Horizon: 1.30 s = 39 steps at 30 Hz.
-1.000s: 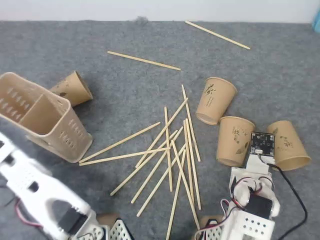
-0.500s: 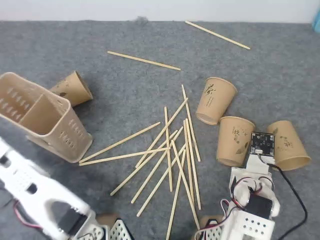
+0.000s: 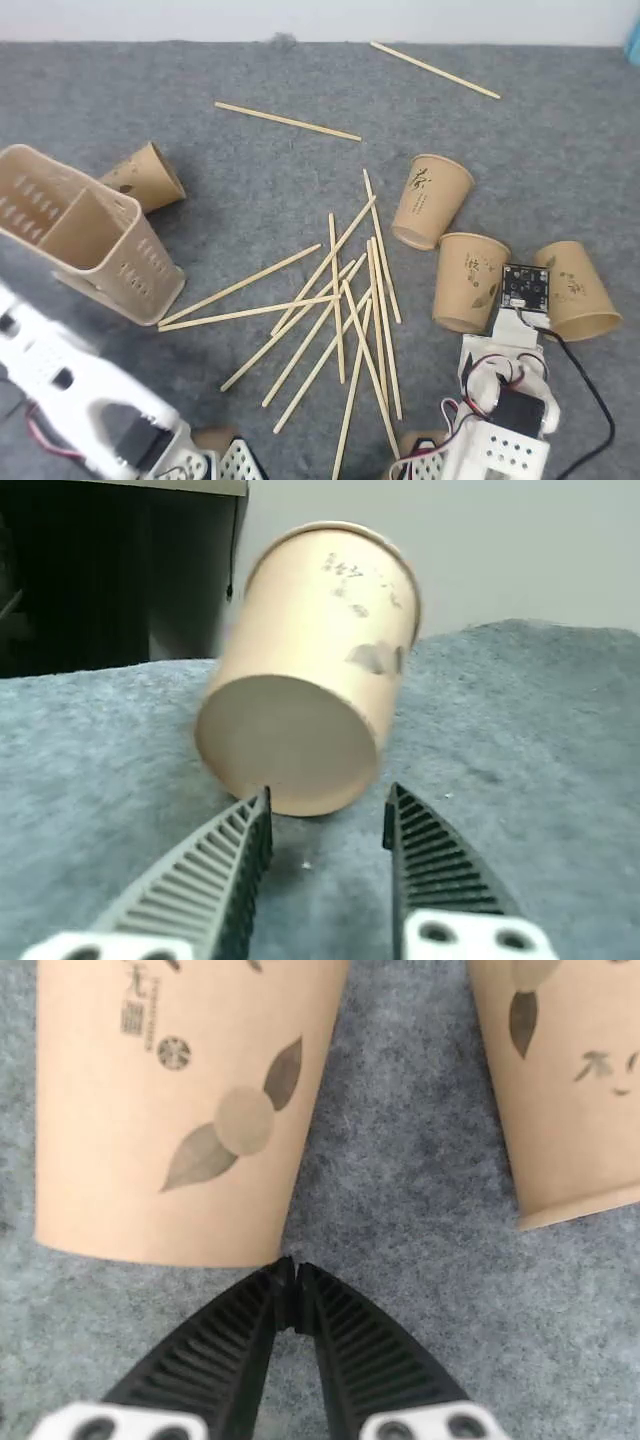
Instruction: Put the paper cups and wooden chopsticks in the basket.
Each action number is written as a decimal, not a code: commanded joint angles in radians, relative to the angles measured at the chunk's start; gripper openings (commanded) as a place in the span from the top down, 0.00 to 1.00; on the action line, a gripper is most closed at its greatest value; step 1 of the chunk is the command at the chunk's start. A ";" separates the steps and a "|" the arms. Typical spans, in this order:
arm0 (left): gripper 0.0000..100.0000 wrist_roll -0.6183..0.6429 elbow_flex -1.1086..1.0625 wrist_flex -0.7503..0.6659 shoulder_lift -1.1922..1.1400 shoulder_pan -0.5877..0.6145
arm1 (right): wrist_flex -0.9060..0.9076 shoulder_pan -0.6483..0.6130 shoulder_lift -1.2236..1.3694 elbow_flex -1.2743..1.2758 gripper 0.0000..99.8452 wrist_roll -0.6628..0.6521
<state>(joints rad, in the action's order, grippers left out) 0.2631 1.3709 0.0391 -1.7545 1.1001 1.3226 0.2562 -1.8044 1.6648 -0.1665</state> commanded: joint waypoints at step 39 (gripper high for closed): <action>0.99 0.324 -0.001 -0.044 0.325 0.150 | -0.012 0.010 -0.013 0.017 0.99 -0.012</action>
<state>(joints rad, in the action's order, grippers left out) 0.4304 1.2820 0.0038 -1.5321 1.1247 1.3226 0.2562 -1.8044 1.6648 -0.1665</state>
